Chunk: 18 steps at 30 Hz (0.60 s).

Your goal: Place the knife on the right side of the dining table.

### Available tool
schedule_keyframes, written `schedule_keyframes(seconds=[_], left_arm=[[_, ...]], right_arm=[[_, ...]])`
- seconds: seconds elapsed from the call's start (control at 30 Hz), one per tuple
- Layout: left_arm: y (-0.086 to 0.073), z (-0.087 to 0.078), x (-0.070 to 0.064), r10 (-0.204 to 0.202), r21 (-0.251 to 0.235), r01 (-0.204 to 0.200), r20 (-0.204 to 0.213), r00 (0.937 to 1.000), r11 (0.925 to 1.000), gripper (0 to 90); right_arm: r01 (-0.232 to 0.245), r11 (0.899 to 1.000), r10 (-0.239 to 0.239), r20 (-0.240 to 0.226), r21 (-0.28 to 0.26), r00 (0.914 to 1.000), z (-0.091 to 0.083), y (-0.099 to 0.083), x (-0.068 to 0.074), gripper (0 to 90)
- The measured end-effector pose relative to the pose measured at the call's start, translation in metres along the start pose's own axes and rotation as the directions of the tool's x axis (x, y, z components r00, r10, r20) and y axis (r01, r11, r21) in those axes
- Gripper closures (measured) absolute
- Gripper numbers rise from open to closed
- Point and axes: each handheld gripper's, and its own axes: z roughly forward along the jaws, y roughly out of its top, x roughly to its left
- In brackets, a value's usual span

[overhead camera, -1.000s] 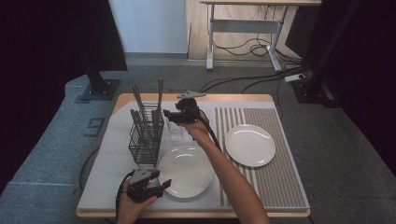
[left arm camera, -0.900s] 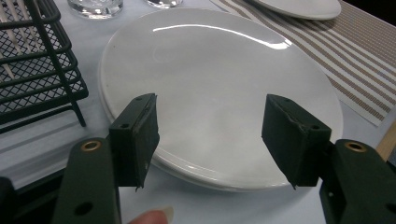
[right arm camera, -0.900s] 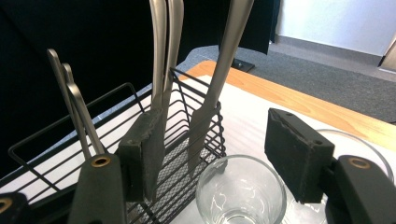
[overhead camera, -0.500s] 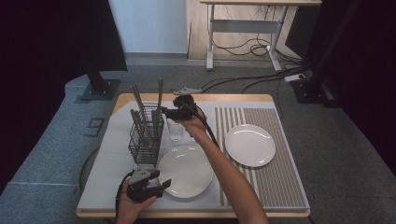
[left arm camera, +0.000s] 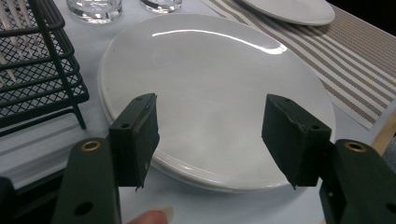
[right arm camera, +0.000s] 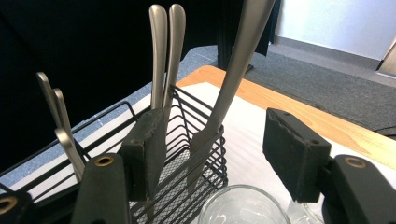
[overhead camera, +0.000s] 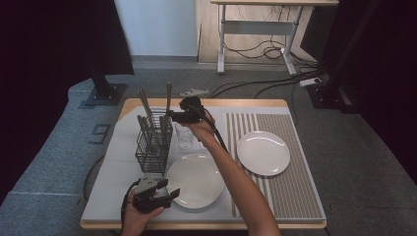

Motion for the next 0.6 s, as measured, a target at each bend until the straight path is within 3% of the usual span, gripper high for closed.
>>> schedule_keyframes(seconds=[0.6], left_arm=[[-0.0001,-0.0001,0.0003,0.0,0.0,0.0,-0.001,1.0,1.0,36.4]], right_arm=[[0.009,1.0,-0.009,-0.005,-0.006,0.9999,0.0057,0.0025,0.0021,40.2]])
